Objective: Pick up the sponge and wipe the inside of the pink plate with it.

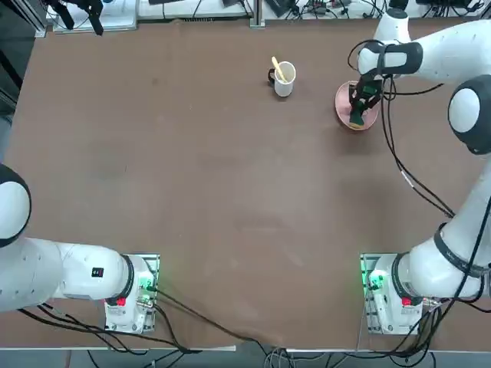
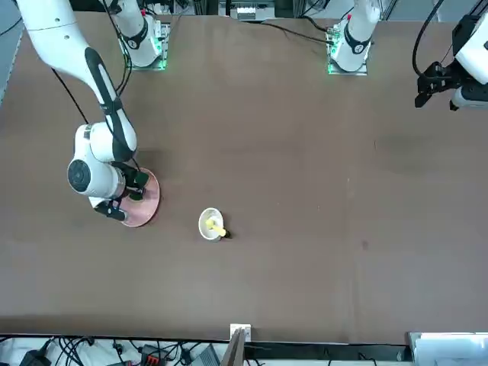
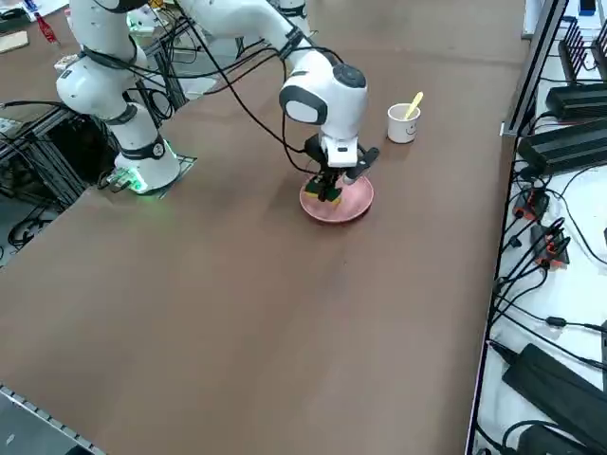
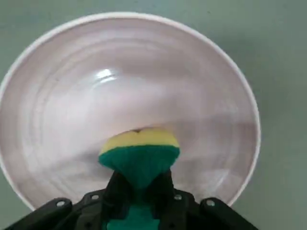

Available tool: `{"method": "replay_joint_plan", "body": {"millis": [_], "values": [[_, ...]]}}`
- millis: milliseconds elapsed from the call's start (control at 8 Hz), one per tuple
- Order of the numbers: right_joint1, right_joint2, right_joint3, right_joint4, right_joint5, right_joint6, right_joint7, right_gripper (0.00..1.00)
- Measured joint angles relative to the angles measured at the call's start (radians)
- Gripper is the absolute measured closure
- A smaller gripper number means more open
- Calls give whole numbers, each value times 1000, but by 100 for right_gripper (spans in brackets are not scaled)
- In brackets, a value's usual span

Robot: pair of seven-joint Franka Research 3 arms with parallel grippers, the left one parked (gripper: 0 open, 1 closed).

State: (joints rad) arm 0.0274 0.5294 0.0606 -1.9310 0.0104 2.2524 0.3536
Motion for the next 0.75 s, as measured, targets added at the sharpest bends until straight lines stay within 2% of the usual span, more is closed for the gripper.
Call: {"method": "replay_joint_plan", "body": {"millis": [375, 750], "values": [[-14, -1, -26, -1, -18, 1, -28, 78], [-42, 0, -33, 0, -32, 34, -51, 79]]}}
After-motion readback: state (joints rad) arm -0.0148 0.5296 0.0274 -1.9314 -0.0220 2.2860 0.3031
